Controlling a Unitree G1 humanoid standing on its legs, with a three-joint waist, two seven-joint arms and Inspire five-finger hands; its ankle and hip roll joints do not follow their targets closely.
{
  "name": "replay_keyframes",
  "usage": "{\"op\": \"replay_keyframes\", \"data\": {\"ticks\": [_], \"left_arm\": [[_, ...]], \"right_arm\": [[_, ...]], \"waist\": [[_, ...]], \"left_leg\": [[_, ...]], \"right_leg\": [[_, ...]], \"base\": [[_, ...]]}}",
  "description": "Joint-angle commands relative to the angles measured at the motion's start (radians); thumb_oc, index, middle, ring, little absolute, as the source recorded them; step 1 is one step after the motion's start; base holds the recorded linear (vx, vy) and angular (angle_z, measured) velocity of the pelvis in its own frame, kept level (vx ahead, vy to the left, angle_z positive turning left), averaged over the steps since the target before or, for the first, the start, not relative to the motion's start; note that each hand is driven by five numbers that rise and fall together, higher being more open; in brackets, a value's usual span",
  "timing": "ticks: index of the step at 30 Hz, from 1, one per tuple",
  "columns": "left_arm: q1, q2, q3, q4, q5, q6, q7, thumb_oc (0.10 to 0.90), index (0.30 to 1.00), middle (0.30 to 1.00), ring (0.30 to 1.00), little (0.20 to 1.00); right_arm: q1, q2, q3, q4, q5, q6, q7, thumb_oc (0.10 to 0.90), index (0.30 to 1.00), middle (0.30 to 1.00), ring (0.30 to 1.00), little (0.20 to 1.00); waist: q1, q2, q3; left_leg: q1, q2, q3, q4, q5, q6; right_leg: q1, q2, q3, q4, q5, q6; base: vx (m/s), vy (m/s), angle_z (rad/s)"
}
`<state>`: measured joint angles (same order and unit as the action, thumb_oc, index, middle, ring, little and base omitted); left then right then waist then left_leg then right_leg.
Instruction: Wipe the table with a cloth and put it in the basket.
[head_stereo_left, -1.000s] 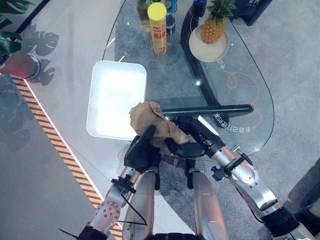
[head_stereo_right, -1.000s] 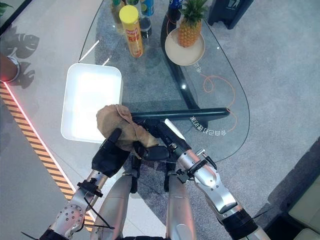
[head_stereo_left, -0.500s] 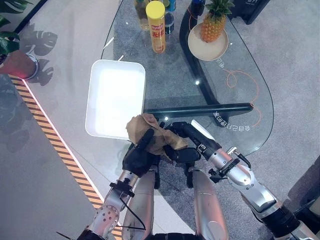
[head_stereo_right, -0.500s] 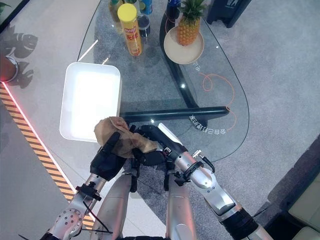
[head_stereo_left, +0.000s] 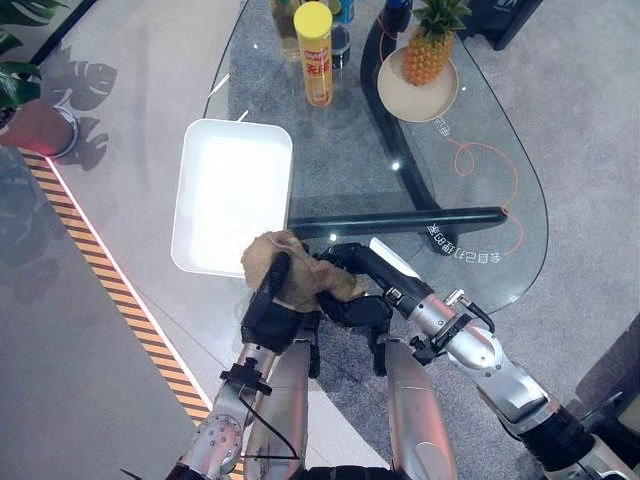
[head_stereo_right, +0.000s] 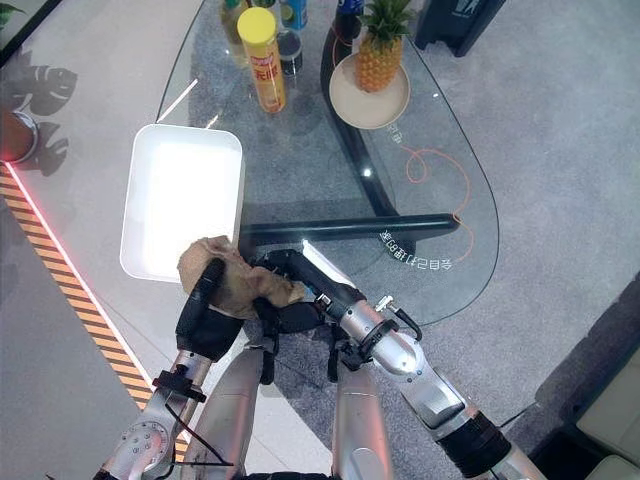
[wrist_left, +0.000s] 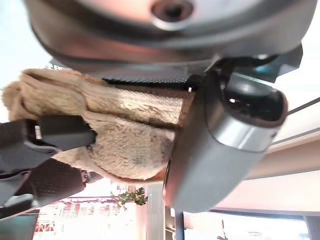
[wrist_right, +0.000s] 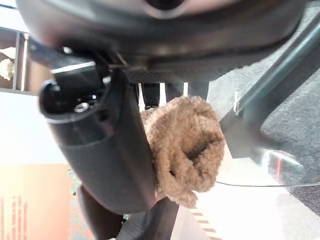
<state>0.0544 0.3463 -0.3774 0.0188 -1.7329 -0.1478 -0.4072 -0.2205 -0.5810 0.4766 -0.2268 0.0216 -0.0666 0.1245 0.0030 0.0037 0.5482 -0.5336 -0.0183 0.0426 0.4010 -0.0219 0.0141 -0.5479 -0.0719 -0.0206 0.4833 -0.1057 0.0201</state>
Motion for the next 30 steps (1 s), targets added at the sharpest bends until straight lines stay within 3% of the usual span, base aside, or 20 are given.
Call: {"op": "replay_keyframes", "data": {"ticks": [1, 21, 22, 23, 30], "left_arm": [[-0.003, -0.013, 0.040, -0.243, -0.049, -0.007, -0.156, 0.100, 0.300, 0.300, 0.300, 0.200], [0.015, -0.029, 0.046, -0.240, -0.056, -0.019, -0.144, 0.100, 0.300, 0.300, 0.300, 0.200], [0.015, -0.028, 0.046, -0.240, -0.056, -0.018, -0.144, 0.100, 0.300, 0.300, 0.300, 0.200], [0.016, -0.029, 0.047, -0.239, -0.052, -0.017, -0.144, 0.100, 0.300, 0.300, 0.300, 0.200], [0.032, -0.035, 0.049, -0.245, -0.037, -0.021, -0.139, 0.100, 0.300, 0.300, 0.300, 0.200]], "right_arm": [[0.014, 0.006, 0.008, -0.107, -0.017, -0.035, 0.023, 0.100, 0.300, 0.300, 0.300, 0.200], [0.034, 0.026, -0.007, -0.094, -0.019, -0.040, -0.012, 0.100, 0.300, 0.300, 0.300, 0.200], [0.032, 0.028, -0.009, -0.091, -0.013, -0.042, -0.026, 0.525, 0.665, 0.665, 0.665, 0.625], [0.034, 0.034, -0.010, -0.091, -0.022, -0.040, -0.033, 0.800, 0.900, 0.900, 0.900, 0.900], [0.059, 0.039, -0.046, -0.109, -0.019, -0.062, -0.091, 0.800, 0.900, 0.900, 0.900, 0.900]], "waist": [[0.018, -0.023, -0.028], [0.022, -0.027, -0.028], [0.022, -0.027, -0.028], [0.022, -0.027, -0.028], [0.019, -0.029, -0.028]], "left_leg": [[-0.050, -0.076, 0.025, 0.107, -0.019, 0.079], [-0.052, -0.080, 0.025, 0.125, -0.029, 0.085], [-0.052, -0.080, 0.025, 0.125, -0.030, 0.085], [-0.052, -0.080, 0.025, 0.127, -0.030, 0.085], [-0.045, -0.078, 0.029, 0.126, -0.033, 0.088]], "right_leg": [[0.032, 0.044, -0.046, -0.072, 0.125, -0.029], [0.034, 0.043, -0.048, -0.062, 0.124, -0.028], [0.035, 0.043, -0.046, -0.062, 0.124, -0.028], [0.034, 0.044, -0.046, -0.061, 0.124, -0.027], [0.042, 0.044, -0.045, -0.062, 0.123, -0.026]], "base": [[0.00, 0.000, 0.00], [0.00, 0.000, 0.00], [0.00, 0.000, 0.00], [0.00, 0.000, 0.00], [0.00, 0.000, 0.00]]}}
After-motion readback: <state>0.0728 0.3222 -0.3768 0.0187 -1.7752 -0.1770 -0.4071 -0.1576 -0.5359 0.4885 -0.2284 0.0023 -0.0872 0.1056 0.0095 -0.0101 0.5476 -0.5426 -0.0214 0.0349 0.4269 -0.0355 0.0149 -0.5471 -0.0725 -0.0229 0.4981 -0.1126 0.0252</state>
